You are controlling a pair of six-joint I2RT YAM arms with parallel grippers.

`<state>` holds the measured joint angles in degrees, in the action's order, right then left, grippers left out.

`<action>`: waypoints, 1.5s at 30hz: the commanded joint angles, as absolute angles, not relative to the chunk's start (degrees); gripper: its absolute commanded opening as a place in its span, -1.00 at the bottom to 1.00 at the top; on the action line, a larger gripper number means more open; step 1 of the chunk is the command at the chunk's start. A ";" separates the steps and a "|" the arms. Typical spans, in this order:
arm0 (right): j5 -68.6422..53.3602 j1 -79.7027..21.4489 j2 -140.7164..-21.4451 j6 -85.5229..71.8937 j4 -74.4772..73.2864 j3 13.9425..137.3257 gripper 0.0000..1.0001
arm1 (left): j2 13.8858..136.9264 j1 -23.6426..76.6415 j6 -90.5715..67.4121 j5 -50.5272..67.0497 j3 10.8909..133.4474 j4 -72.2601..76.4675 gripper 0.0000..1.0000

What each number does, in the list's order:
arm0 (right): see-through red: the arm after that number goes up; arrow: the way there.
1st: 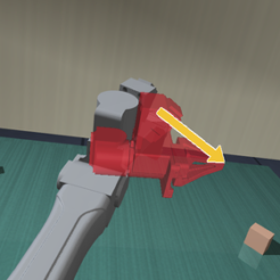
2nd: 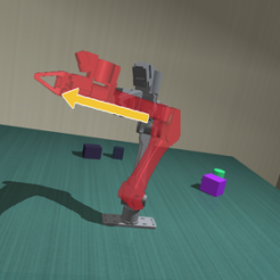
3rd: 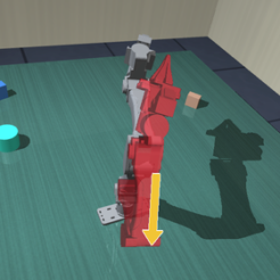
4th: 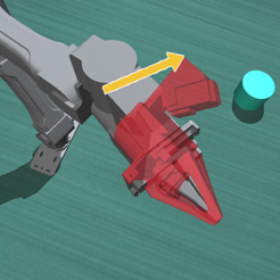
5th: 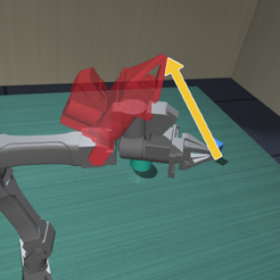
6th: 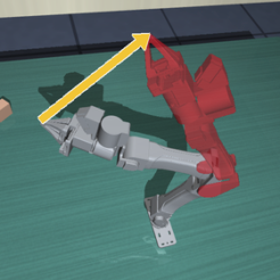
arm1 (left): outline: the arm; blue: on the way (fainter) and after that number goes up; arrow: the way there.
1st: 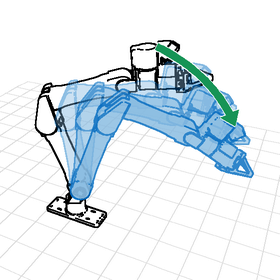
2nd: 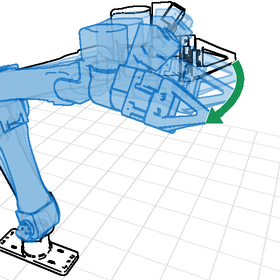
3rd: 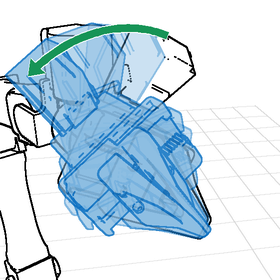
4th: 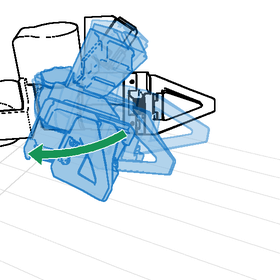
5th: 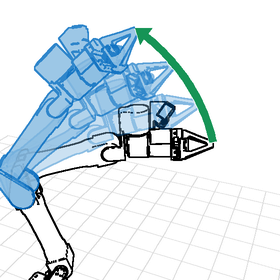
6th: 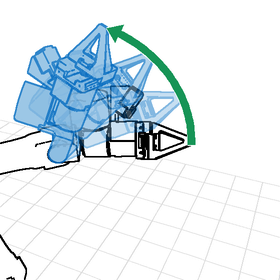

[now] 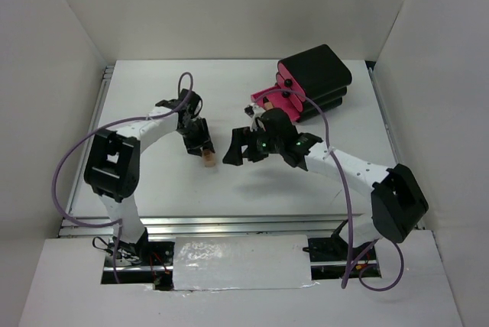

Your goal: Organize the makeup

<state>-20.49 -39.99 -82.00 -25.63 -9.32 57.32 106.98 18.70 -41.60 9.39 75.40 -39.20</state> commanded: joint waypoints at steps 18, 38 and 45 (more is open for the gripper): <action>-14.94 -41.40 -87.97 -32.26 -1.66 66.79 0.77 | 92.20 20.65 -55.28 30.67 80.07 -28.21 -1.00; -12.22 -38.43 -87.37 -19.79 -3.52 65.84 -1.00 | 93.69 19.17 -50.89 25.76 88.23 -32.95 0.99; -4.59 -27.97 -89.11 -7.22 -9.11 67.91 -1.00 | 92.55 5.64 -47.82 23.83 94.91 -37.43 0.99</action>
